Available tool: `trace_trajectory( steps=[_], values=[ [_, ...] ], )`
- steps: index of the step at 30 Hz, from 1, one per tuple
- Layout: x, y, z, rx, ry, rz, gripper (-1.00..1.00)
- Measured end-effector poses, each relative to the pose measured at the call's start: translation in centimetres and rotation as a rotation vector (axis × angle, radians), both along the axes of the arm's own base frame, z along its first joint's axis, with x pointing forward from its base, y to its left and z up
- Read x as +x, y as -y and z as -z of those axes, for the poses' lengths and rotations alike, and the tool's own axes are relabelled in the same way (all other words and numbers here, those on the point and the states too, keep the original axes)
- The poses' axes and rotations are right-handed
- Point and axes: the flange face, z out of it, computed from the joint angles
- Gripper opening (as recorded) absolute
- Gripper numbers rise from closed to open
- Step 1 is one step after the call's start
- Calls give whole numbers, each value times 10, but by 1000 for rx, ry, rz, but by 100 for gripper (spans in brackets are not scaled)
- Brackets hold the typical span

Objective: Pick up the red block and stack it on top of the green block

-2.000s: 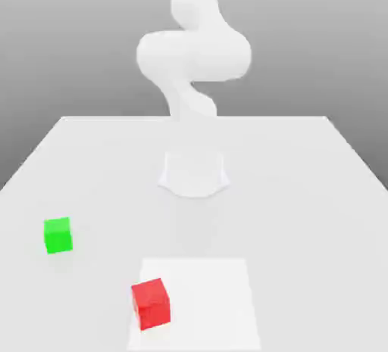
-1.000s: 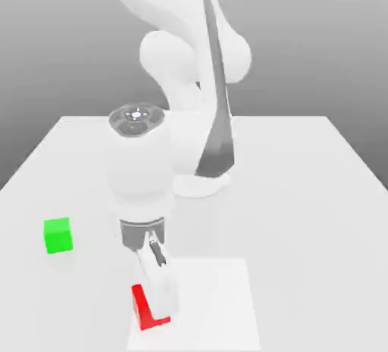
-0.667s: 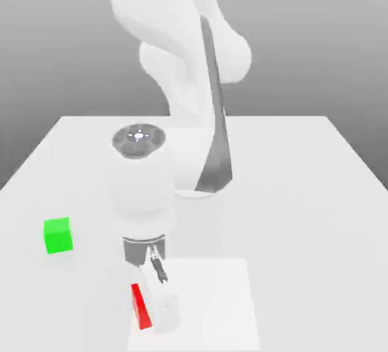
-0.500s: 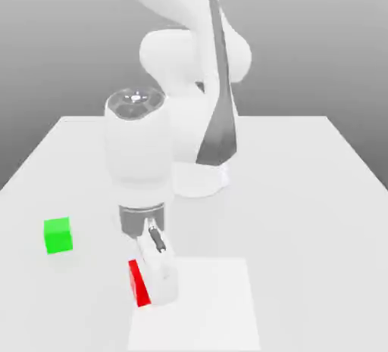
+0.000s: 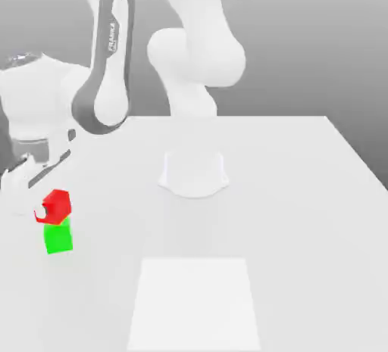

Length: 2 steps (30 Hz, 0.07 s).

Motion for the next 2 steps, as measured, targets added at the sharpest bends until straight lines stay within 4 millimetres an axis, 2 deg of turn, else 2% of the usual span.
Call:
trace_trajectory(
  steps=[2],
  values=[
    [0,0,0,0,0,0,100]
  ],
)
